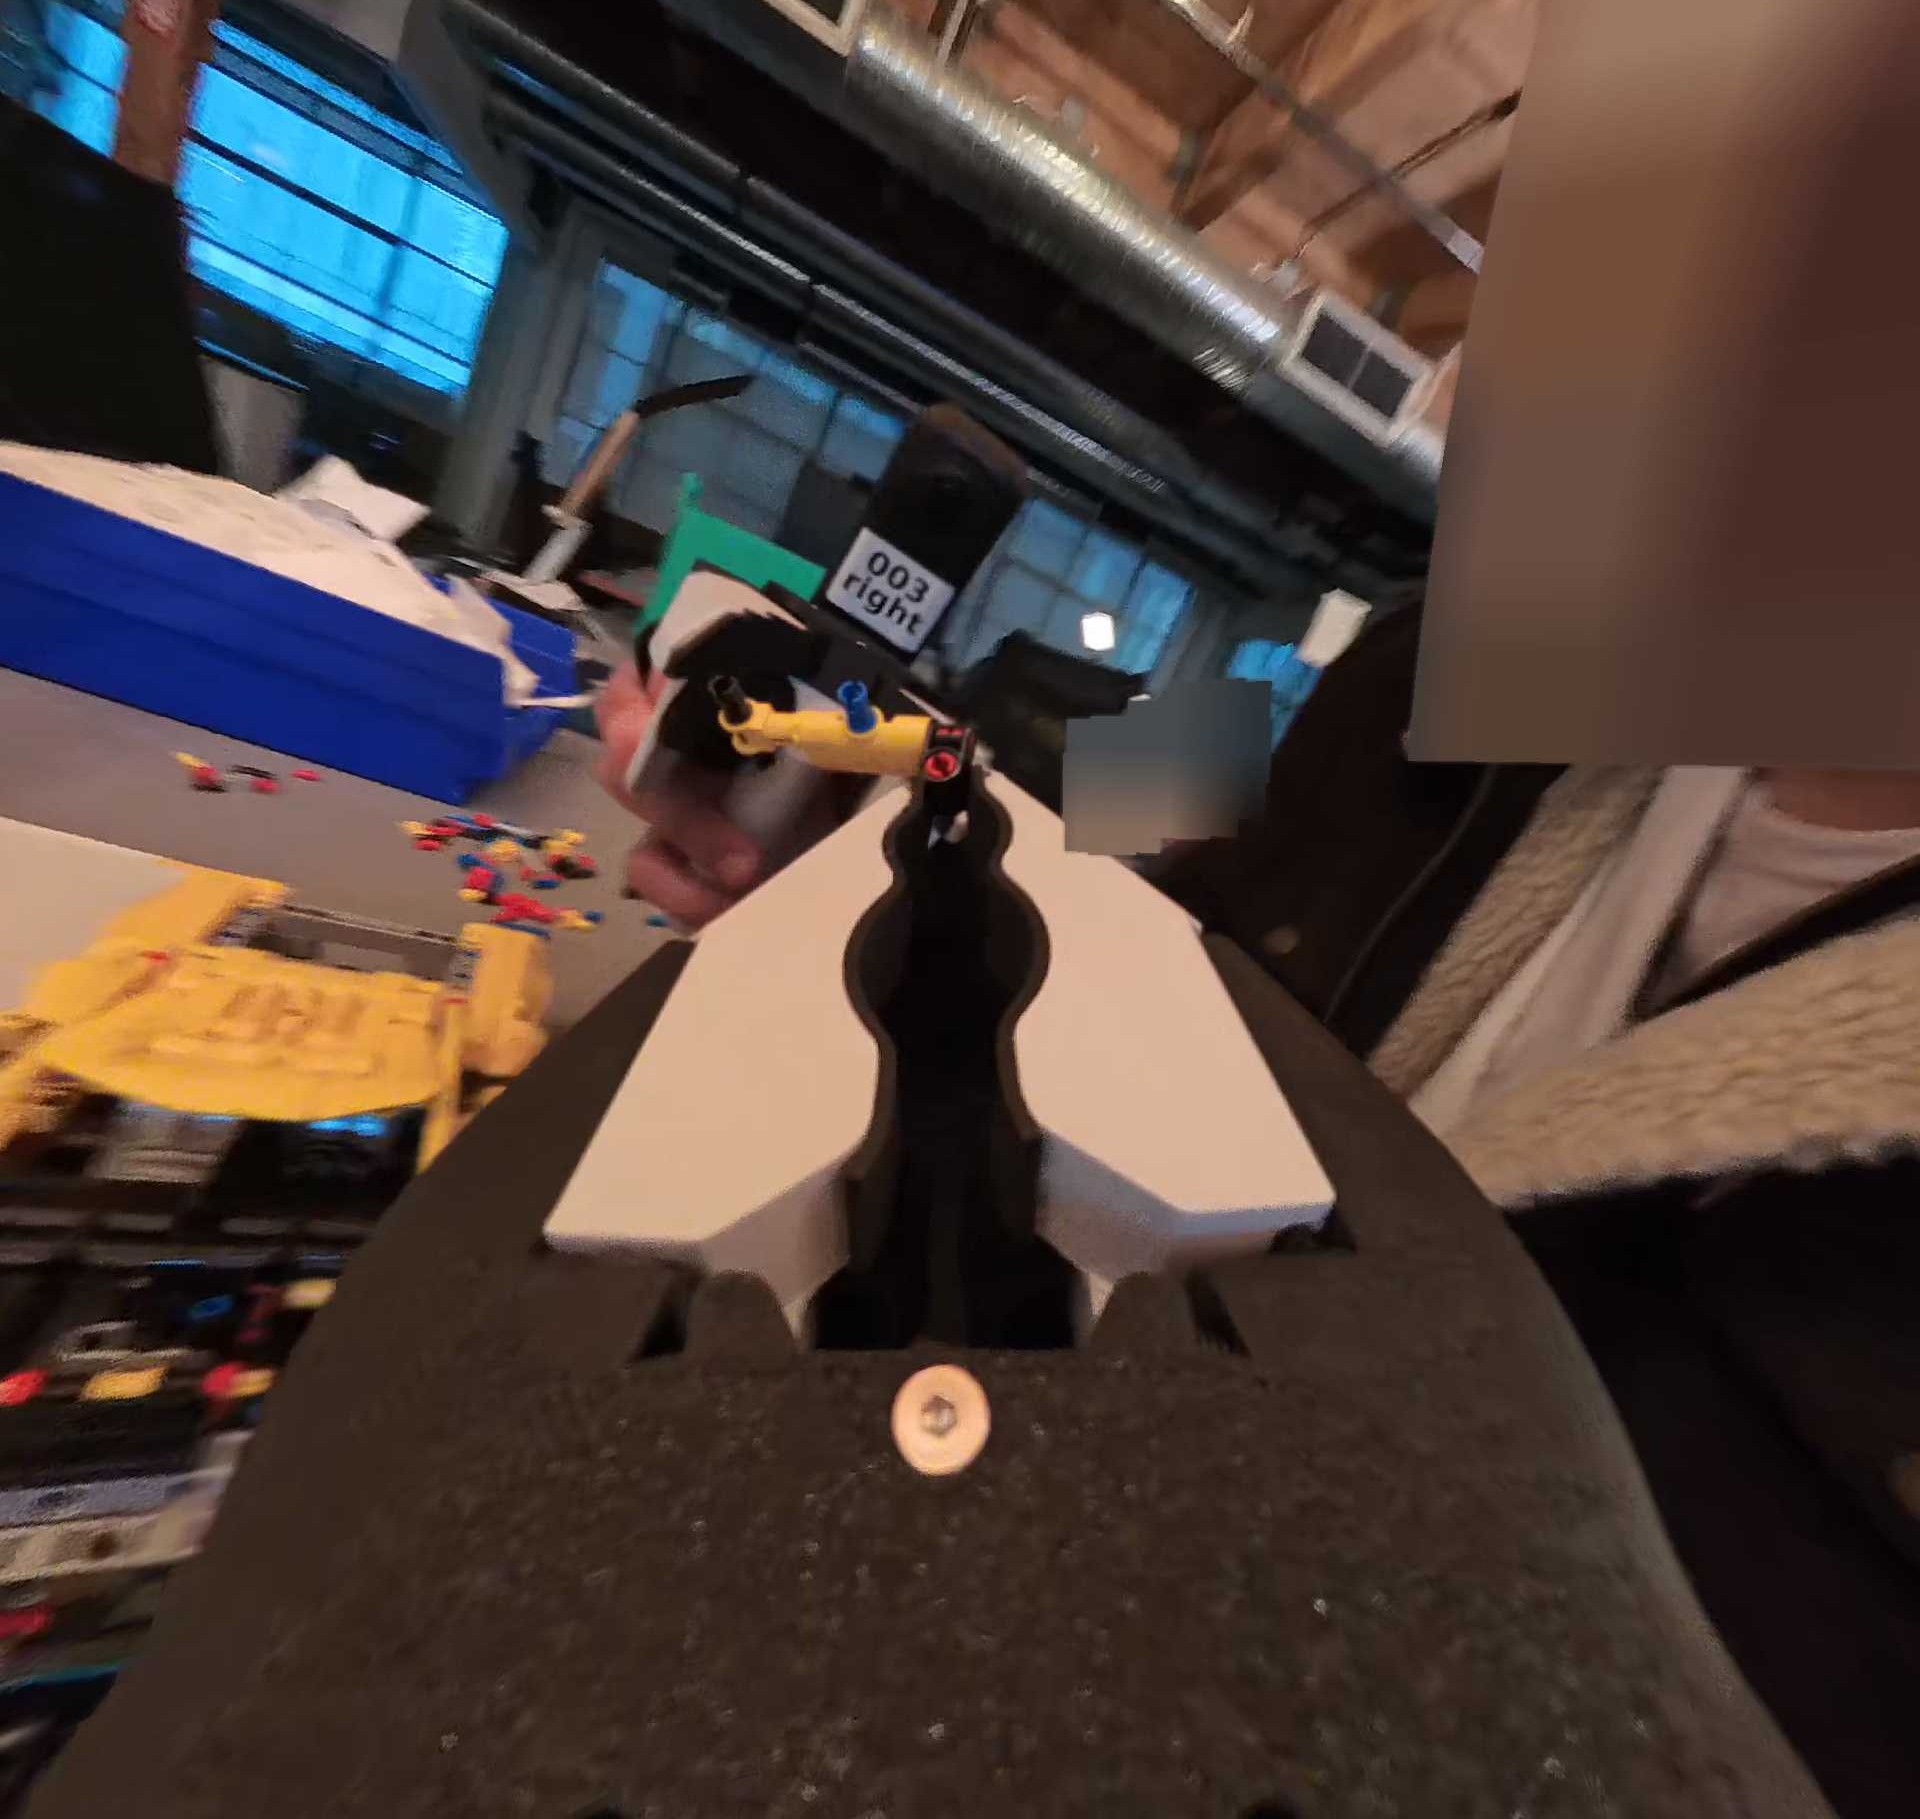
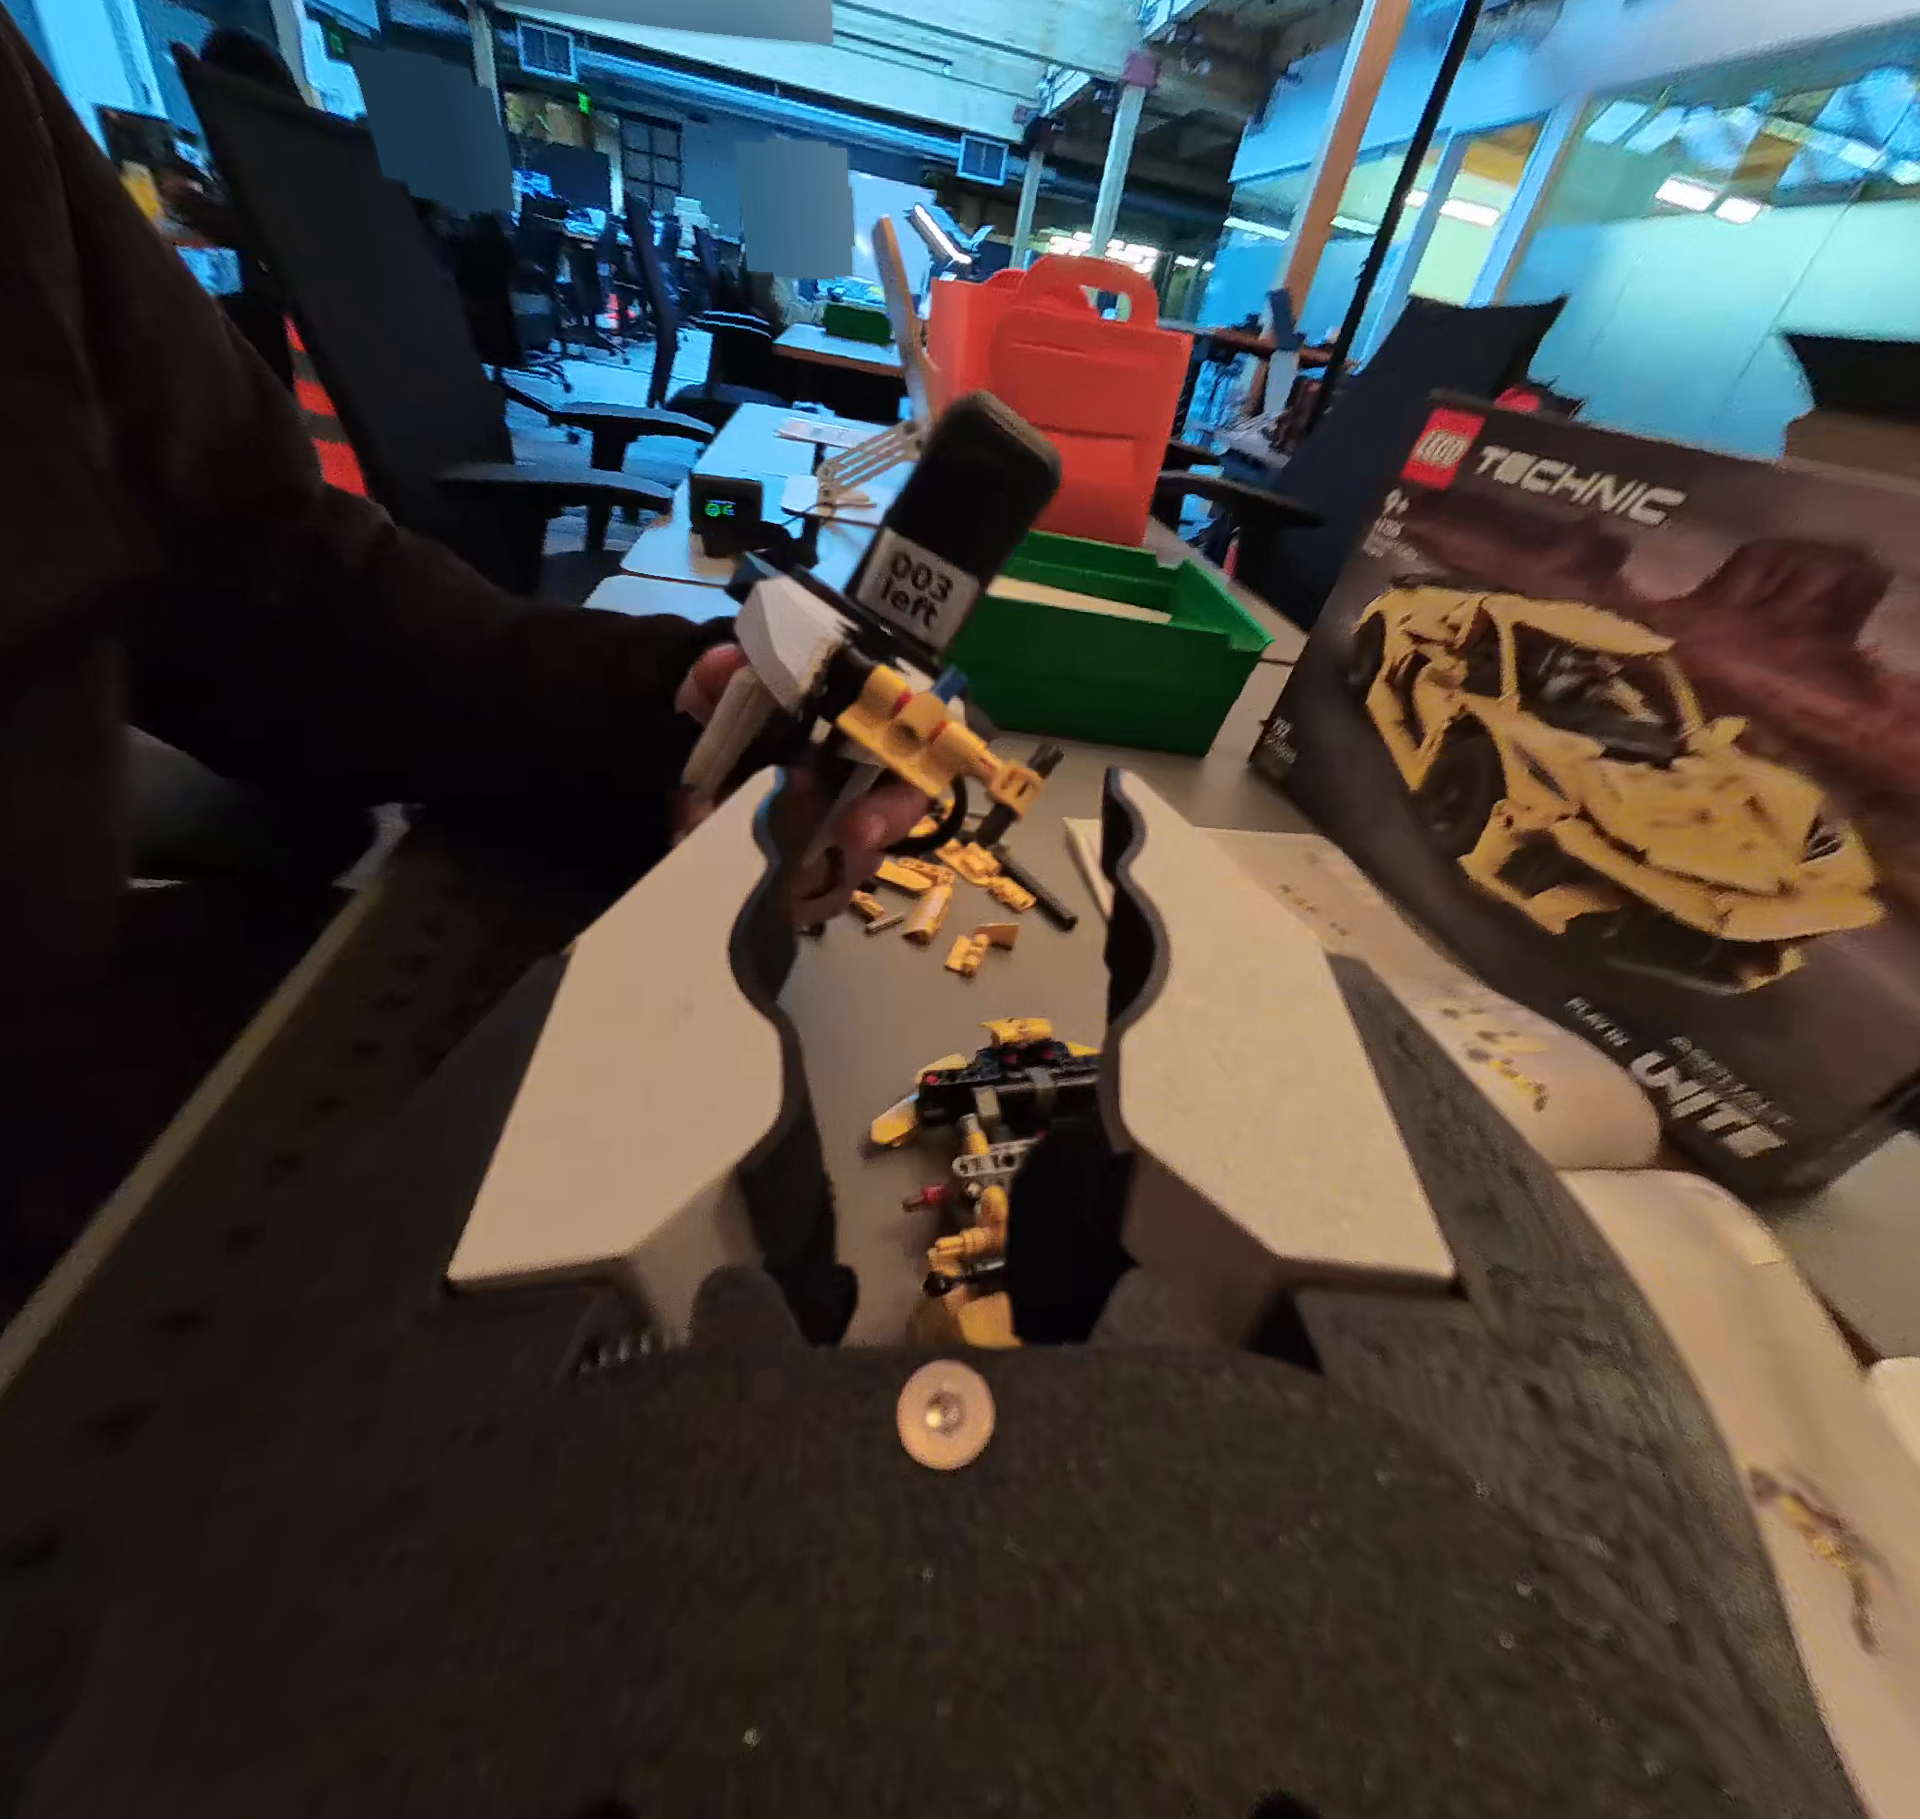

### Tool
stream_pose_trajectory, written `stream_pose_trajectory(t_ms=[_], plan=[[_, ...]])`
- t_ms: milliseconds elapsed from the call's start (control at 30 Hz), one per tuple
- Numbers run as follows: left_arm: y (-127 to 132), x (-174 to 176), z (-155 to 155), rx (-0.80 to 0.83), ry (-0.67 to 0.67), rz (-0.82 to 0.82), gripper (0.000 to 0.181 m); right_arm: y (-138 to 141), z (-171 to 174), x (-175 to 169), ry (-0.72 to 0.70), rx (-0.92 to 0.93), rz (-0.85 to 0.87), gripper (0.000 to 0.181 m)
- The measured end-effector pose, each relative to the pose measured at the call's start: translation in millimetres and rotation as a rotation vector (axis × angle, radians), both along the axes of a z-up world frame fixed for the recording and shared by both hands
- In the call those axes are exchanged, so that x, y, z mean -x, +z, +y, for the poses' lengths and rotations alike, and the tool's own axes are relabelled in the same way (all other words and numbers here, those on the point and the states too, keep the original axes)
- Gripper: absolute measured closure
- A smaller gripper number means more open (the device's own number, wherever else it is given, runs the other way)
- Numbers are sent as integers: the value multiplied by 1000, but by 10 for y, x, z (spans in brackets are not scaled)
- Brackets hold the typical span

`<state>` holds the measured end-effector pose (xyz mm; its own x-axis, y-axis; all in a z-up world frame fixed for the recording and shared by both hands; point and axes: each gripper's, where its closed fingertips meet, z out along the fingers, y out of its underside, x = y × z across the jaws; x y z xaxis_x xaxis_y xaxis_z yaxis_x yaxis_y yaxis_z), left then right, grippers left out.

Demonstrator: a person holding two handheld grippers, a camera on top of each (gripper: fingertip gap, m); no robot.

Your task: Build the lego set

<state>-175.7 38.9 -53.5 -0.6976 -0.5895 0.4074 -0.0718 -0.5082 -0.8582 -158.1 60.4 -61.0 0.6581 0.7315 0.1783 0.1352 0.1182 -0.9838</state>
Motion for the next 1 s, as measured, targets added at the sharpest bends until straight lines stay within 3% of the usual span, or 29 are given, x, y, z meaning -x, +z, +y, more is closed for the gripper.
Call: stream_pose_trajectory(t_ms=[133,200,300,400,500,633,800,867,1000], plan=[[20,46,-7,189,-167,37,175,-43,19,0,-75,-91,-151,129],[0,8,45,250,-173,57,175,-42,8,8,-113,-146,-205,129],[-5,-14,125,345,-201,76,175,-64,9,8,-186,-255,-311,151],[-28,-57,227,436,-203,98,175,-115,71,-20,-280,-315,-415,158],[-70,-89,218,461,-217,124,175,-191,142,-33,-327,-324,-475,157],[-101,-115,200,482,-232,149,175,-171,155,-109,-395,-372,-536,173],[-216,-224,336,453,-112,200,171,-209,241,-257,-487,-372,-638,175],[-359,-300,419,347,5,257,155,-258,285,-379,-518,-348,-673,175],[-612,-446,594,103,255,367,152,-494,397,-685,-554,-224,-737,175]])
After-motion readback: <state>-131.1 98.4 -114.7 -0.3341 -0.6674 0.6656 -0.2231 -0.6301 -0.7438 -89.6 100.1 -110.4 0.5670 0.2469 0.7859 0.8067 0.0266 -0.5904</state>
